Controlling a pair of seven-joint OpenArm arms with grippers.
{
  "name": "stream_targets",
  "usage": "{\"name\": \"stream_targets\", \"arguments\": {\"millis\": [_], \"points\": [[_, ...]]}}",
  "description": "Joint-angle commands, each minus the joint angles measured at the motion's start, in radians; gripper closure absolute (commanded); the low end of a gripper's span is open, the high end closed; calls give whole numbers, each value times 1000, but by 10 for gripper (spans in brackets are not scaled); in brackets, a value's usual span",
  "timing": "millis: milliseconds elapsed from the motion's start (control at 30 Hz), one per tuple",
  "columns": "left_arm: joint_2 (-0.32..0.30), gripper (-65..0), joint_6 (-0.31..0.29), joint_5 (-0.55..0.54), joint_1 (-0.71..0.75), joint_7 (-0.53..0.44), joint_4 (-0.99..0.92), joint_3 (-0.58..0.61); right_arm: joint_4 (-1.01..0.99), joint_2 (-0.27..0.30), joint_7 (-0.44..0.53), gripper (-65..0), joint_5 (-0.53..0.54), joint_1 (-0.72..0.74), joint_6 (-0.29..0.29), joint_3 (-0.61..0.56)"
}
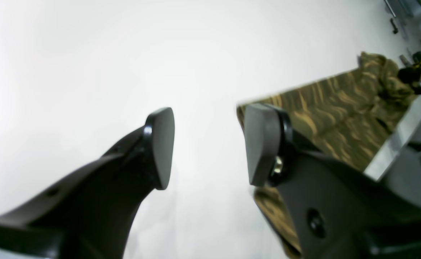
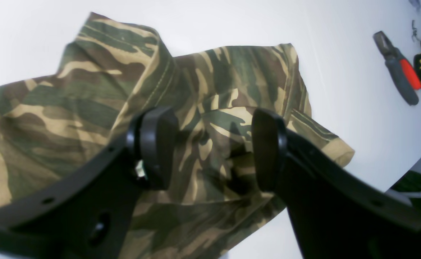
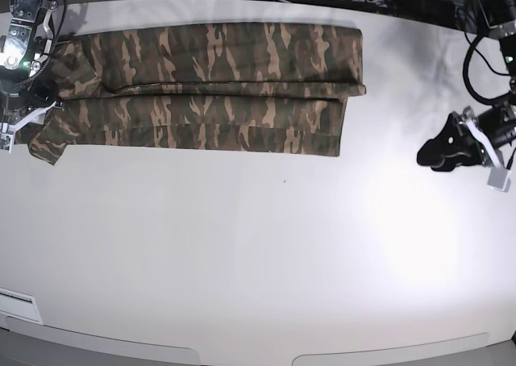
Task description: Fold the T-shirt properly
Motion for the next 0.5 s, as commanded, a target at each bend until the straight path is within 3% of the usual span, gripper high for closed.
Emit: {"name": "stream_targets", "arguments": {"millis": [0,100,200,467], "points": [[-10,-330,5,-28,18,-20,14,-14,21,17,14,-360,-15,8,-3,6],[42,-330,10,-1,96,-37,14,-14,21,17,14,-360,-15,8,-3,6],[114,-330,68,67,148,-68,14,2,21,17,14,-360,-11,8,-3,6],[243,-330,110,137,245,-92,58,136,20,18,15,-360,-39,2,-4,6]]}}
